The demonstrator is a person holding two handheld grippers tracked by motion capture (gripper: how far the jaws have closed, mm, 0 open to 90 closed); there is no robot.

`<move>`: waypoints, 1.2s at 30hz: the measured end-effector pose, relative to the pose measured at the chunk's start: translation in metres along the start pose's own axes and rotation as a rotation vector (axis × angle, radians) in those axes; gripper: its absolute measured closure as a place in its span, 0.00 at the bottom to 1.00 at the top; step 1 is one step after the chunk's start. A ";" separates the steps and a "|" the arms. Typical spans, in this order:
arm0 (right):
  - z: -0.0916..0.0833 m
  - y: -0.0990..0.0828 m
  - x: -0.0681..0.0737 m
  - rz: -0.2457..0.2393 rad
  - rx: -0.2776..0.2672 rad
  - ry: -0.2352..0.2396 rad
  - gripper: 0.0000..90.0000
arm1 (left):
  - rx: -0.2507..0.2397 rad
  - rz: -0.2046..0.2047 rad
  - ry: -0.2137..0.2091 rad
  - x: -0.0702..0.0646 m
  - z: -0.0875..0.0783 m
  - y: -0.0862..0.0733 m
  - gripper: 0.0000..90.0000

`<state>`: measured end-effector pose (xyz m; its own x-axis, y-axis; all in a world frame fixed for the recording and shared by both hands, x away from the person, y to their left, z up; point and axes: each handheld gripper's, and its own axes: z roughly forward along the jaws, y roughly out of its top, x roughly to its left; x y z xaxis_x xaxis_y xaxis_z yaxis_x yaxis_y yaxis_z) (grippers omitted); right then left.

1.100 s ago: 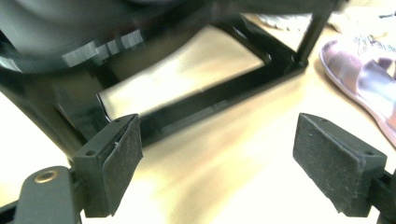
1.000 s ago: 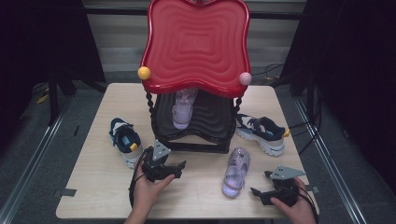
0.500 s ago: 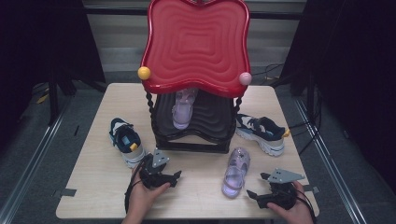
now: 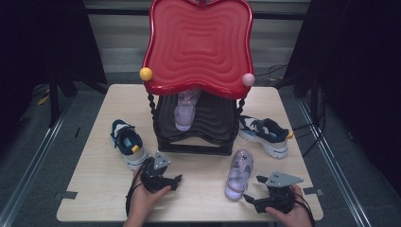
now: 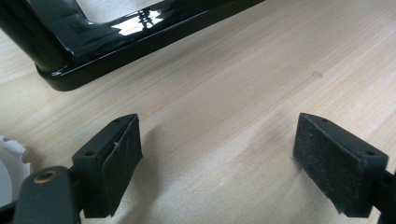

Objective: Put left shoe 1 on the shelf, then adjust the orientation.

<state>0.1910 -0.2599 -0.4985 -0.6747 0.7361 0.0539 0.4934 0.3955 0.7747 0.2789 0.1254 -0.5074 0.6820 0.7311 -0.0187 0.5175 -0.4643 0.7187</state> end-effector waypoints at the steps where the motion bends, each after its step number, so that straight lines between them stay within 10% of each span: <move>1: 0.001 0.000 0.001 0.001 0.000 0.008 0.17 | -0.001 0.002 -0.001 0.000 0.000 0.000 0.17; 36: 0.004 0.006 0.001 0.002 -0.013 -0.015 0.27 | -0.005 0.005 -0.009 0.001 0.001 0.000 0.16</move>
<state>0.1951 -0.2544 -0.4966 -0.6658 0.7447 0.0461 0.4874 0.3874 0.7825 0.2797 0.1260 -0.5081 0.6889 0.7245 -0.0214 0.5117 -0.4652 0.7223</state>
